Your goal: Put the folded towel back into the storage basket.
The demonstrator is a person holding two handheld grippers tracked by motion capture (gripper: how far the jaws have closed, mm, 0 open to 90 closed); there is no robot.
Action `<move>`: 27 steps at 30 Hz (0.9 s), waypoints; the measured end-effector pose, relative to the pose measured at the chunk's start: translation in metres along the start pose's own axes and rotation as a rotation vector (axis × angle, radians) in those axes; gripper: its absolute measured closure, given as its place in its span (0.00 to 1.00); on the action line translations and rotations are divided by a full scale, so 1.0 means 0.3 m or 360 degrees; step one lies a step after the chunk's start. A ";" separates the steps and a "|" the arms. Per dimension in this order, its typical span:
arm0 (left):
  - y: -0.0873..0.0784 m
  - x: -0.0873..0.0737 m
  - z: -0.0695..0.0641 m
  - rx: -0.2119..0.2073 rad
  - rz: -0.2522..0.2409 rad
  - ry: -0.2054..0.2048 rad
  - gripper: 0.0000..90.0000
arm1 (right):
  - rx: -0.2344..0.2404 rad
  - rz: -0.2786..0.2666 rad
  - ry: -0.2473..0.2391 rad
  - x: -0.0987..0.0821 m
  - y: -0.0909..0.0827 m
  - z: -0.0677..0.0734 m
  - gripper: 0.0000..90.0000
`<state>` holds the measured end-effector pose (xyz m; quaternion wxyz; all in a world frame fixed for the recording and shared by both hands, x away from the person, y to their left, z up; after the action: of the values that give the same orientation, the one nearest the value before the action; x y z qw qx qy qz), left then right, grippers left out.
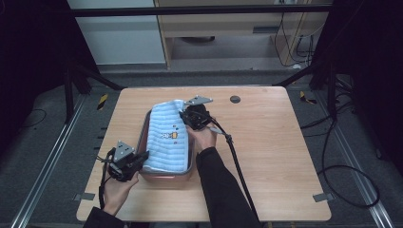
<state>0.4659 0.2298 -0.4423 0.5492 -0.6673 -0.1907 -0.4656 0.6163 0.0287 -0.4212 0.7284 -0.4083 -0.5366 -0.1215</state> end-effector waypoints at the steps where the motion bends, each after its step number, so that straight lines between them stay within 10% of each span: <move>1: 0.002 -0.002 -0.002 0.0001 0.0007 0.0005 0.96 | -0.0001 0.0005 0.0007 -0.006 0.002 0.000 0.92; 27: 0.014 -0.019 0.023 0.0083 0.0043 -0.0021 0.81 | -0.0055 0.0067 -0.0008 -0.073 -0.016 -0.030 0.74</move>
<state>0.4692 0.2362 -0.4493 0.5714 -0.6583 -0.1973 -0.4486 0.6109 0.0136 -0.4390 0.7224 -0.4323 -0.5275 -0.1143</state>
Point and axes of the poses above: each handheld gripper's, and its own axes: y roughly forward along the jaws, x roughly out of its top, z roughly to its left, the point moved 4 cm from there along y, roughly forward along the jaws, and after that the axes turned 4 degrees about x, right-handed, at the moved point
